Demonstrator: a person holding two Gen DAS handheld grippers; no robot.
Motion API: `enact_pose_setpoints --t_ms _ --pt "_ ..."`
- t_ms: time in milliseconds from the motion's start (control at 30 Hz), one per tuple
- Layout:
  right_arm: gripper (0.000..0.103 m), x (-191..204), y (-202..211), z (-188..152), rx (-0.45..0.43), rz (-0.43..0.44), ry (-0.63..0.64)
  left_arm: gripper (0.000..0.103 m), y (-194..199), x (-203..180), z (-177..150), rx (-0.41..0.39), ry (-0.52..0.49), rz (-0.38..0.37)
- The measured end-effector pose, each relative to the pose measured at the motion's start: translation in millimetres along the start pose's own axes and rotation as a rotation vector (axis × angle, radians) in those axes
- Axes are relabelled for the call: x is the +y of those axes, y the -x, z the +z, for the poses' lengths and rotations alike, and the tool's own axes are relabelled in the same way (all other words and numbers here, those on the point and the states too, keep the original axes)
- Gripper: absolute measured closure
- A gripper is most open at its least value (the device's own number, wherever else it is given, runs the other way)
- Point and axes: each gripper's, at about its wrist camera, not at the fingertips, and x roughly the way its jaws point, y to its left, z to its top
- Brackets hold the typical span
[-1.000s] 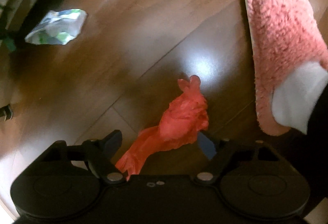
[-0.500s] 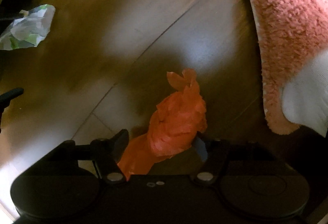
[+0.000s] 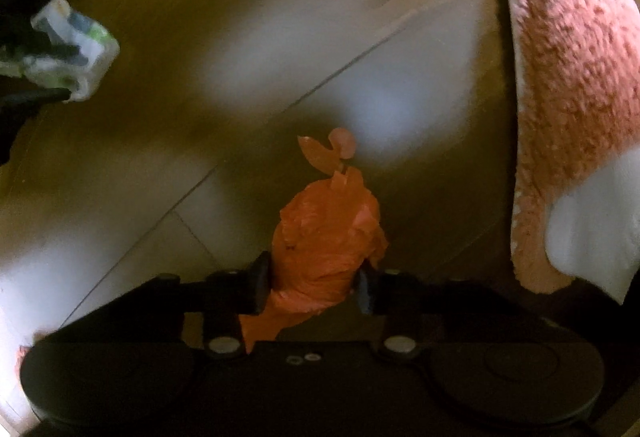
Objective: Collect trash
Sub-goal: 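Grasp the red plastic bag with the right tool while the left tool grasps the foil wrapper, then lift the red bag and foil wrapper up to the wastebasket with both tools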
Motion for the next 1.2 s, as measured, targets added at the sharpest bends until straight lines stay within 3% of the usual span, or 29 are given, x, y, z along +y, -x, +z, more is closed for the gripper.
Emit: enact_pose_setpoints --t_ms 267,467,833,1200 --pt "0.065 17.8 36.2 -9.2 -0.075 0.02 0.143 0.089 35.9 65.2 -20.1 -0.033 -0.074 0.102" --pt "0.065 32.4 87.6 -28.5 -0.184 0.017 0.283 0.089 104.1 102.7 -37.6 -0.095 -0.101 0.119" --pt "0.065 31.4 207.2 -71.5 -0.399 0.12 0.43 0.089 264.3 113.5 -89.4 -0.291 -0.163 0.008" --pt "0.065 49.3 349.8 -131.7 -0.692 0.249 0.66 0.089 382.2 136.9 -133.0 -0.474 -0.193 -0.111"
